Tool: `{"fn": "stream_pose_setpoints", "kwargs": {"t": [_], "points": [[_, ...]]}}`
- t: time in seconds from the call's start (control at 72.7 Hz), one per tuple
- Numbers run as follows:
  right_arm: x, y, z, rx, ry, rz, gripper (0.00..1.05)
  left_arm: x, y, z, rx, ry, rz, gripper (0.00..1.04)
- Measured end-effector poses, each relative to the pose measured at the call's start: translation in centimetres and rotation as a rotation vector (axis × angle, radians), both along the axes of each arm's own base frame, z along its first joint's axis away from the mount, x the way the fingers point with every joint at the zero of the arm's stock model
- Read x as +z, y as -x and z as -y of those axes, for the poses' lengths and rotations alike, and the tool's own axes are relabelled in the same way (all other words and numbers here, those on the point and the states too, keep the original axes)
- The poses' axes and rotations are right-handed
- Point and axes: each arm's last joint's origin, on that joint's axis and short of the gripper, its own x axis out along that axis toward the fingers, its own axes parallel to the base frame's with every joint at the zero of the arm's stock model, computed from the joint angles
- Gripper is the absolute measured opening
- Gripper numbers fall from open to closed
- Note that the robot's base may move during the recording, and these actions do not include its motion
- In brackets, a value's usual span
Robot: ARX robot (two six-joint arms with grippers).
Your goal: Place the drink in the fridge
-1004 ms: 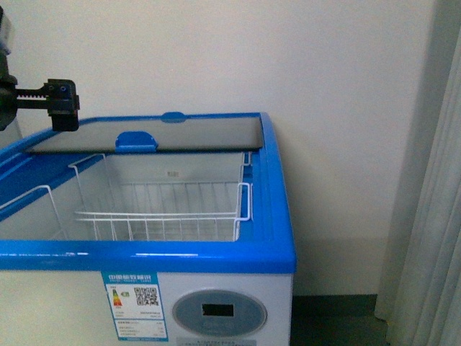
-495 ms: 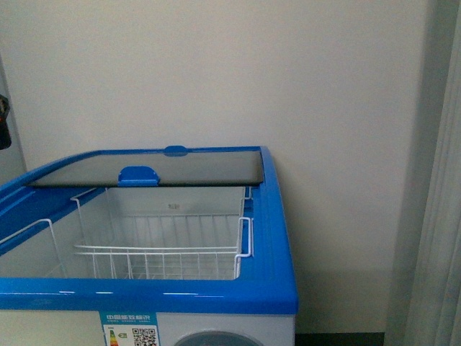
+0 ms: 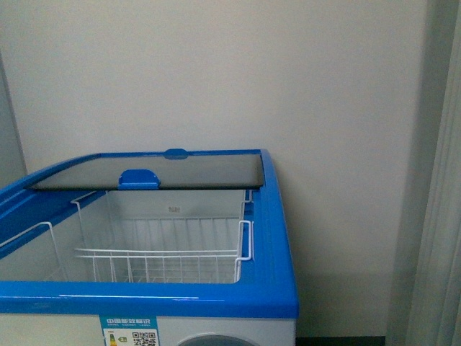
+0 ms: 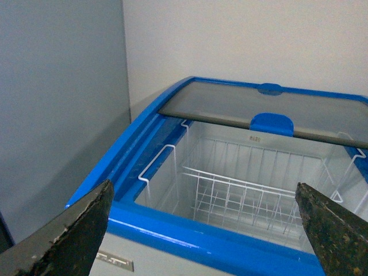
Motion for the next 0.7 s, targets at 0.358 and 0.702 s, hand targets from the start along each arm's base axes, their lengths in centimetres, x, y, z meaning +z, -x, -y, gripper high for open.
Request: {"fn": "stream_pose_setpoints", "kwargs": {"t": [0.358,0.702], "points": [[0.0,0.0,0.0,0.000,0.000,0.000,0.37,-5.5,5.3,-0.2,-0.210,-0.026,-0.088,0.64],[0.0,0.0,0.0,0.000,0.000,0.000,0.37,-6.0,6.4,-2.4,-0.189,-0.032,-0.066,0.07]]}}
